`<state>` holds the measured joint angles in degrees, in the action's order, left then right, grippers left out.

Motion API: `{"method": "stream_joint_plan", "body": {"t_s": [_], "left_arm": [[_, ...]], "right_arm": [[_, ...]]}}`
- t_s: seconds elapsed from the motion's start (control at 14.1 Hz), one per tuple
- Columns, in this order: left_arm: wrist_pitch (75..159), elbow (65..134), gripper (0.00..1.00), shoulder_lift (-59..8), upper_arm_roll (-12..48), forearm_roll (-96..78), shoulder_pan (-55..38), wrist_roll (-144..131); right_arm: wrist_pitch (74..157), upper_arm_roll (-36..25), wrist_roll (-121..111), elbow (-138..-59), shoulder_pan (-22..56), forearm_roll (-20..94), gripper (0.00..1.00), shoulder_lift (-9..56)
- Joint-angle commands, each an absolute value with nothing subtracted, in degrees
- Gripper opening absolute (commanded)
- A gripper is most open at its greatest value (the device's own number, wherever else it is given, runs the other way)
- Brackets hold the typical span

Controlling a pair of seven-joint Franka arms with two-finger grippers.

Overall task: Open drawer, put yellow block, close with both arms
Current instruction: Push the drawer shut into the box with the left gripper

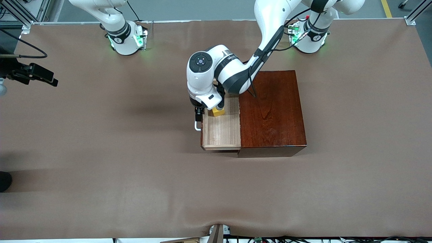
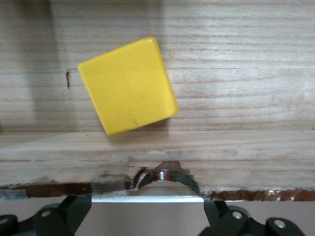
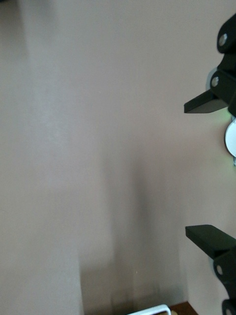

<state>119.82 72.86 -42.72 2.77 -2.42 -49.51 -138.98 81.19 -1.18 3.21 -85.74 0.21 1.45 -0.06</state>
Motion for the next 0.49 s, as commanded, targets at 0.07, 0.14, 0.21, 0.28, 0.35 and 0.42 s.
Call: {"method": "stream_joint_plan", "body": {"t_s": [0.07, 0.14, 0.21, 0.28, 0.35, 0.42], "left_arm": [[109.2, 72.6, 1.00, -41.2, 1.6, -1.4, -49.7, -139.8], [107.9, 72.6, 1.00, -40.6, 1.7, -0.9, -49.6, -139.8], [106.6, 72.6, 1.00, -40.3, 1.7, -0.8, -49.3, -139.8], [105.3, 72.6, 1.00, -39.9, 1.6, -0.7, -49.1, -139.8], [104.3, 72.7, 1.00, -39.9, 1.6, -0.5, -48.8, -139.8], [103.6, 72.8, 1.00, -39.9, 1.6, 0.1, -48.4, -139.8]], "right_arm": [[81.4, 1.4, 0.5, -83.5, -0.5, -3.6, 1.00, -0.6], [81.1, 1.4, 0.5, -82.4, -0.3, -3.5, 1.00, -0.6], [80.7, 1.4, 0.6, -81.9, -0.1, -3.6, 1.00, -0.6], [80.5, 1.4, 0.6, -81.7, 0.1, -3.5, 1.00, -0.7], [80.3, 1.4, 0.7, -81.4, 0.2, -3.2, 1.00, -0.7], [80.2, 1.5, 0.6, -81.3, 0.1, -2.9, 1.00, -0.7]]}}
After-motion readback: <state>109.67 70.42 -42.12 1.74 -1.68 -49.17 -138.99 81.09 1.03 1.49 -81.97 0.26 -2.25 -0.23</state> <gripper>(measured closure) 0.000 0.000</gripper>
